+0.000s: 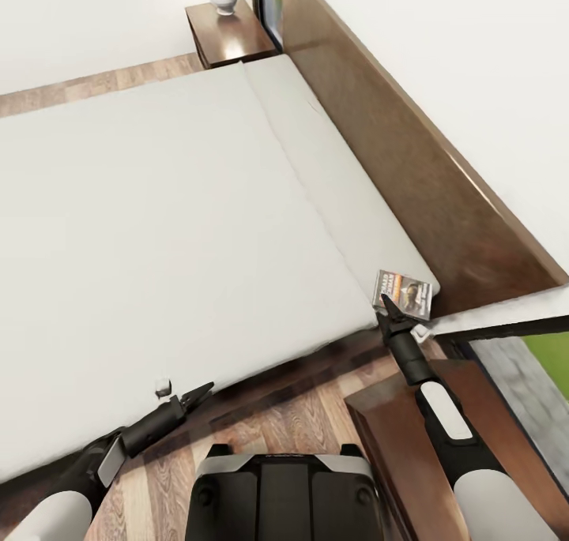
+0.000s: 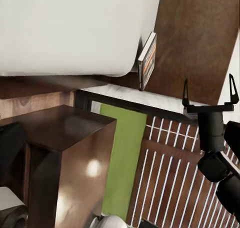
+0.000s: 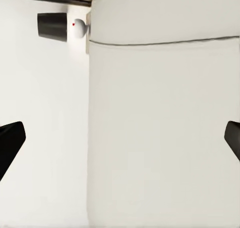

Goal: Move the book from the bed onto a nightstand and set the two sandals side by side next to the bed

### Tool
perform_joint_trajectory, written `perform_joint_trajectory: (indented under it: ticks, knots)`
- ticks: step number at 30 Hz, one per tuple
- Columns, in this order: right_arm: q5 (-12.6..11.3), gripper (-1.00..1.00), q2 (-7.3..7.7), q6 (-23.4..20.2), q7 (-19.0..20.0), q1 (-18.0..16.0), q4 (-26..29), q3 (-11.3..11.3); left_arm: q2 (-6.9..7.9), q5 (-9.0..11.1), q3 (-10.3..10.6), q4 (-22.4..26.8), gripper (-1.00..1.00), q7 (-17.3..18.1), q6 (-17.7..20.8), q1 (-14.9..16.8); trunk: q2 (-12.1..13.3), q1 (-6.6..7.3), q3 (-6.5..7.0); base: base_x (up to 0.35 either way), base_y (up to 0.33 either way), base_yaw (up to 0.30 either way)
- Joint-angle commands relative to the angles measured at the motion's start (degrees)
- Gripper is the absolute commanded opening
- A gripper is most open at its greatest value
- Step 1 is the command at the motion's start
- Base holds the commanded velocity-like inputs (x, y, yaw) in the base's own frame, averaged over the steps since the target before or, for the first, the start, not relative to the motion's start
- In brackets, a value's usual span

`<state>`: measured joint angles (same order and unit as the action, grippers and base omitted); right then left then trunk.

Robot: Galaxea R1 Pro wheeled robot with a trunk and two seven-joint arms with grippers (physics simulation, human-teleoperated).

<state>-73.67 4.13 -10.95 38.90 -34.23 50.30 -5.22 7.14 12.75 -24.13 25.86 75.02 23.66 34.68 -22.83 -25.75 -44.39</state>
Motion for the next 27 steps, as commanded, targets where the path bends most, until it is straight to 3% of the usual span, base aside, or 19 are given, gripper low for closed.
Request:
perform_joint_trajectory:
  ticks: [1,8,27]
  knots:
    - [-0.6,1.00,0.01,-0.6,0.1,0.0,0.0,-0.1,-0.02,0.0,-0.1,0.0,1.00,0.2,0.6,0.0,-0.1,-0.03,-0.10,0.000,0.000,0.253]
    - [-0.6,1.00,0.01,-0.6,0.2,0.0,0.0,-0.1,-0.02,0.0,-0.1,-0.1,1.00,0.2,0.6,0.0,-0.1,-0.03,-0.20,0.000,0.000,0.108]
    - [-1.0,1.00,0.77,-0.7,0.2,0.2,-0.8,-1.0,-0.02,0.0,-0.1,0.0,1.00,0.3,0.5,0.0,-0.1,-0.03,-0.21,0.000,0.000,0.004]
